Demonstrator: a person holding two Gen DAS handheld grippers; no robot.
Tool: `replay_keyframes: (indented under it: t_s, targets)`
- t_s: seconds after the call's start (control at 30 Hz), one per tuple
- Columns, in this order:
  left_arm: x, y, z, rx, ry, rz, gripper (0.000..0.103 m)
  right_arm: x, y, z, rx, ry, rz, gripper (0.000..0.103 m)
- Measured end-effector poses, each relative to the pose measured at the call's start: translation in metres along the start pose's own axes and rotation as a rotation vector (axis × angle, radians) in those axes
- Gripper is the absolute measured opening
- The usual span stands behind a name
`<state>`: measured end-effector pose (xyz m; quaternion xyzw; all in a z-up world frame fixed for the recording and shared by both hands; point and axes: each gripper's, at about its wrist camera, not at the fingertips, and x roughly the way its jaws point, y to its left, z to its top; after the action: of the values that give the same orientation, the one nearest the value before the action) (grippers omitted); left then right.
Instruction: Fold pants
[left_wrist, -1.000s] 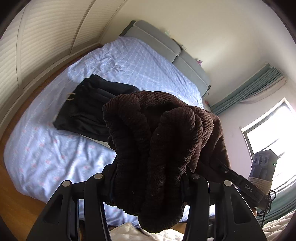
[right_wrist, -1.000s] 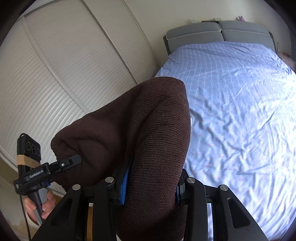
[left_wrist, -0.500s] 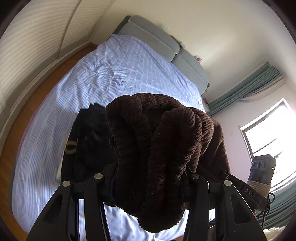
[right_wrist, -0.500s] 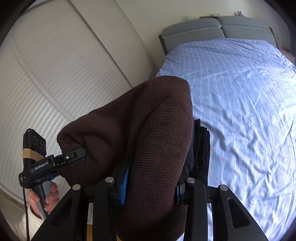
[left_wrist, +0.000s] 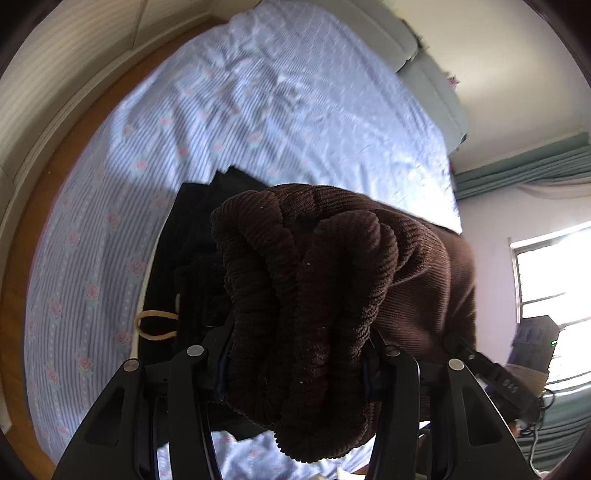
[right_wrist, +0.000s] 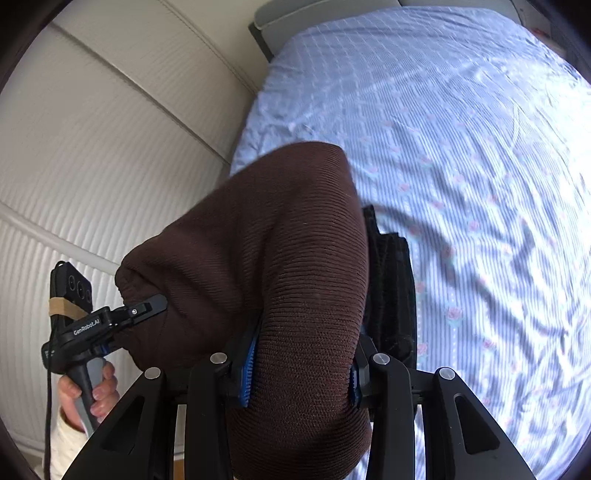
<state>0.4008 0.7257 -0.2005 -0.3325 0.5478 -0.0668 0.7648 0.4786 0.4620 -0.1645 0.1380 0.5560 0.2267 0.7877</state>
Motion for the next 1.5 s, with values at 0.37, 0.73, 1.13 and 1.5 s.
replay_keyframes:
  t_s: [0.37, 0.73, 1.13, 1.5]
  targets:
    - [0.037, 0.033, -0.005, -0.038, 0.013, 0.02, 0.072, 0.051, -0.032, -0.013, -0.017, 0.078, -0.022, 0.043]
    - [-0.014, -0.014, -0.031, 0.159, -0.119, 0.288, 0.093, 0.035, -0.027, -0.016, -0.058, 0.069, -0.029, 0.068]
    - [-0.117, -0.138, -0.148, 0.36, -0.382, 0.379, 0.1, -0.113, 0.013, -0.083, -0.334, -0.213, -0.065, 0.095]
    - [-0.142, -0.268, -0.257, 0.519, -0.442, 0.315, 0.103, -0.265, -0.012, -0.161, -0.286, -0.38, -0.223, 0.101]
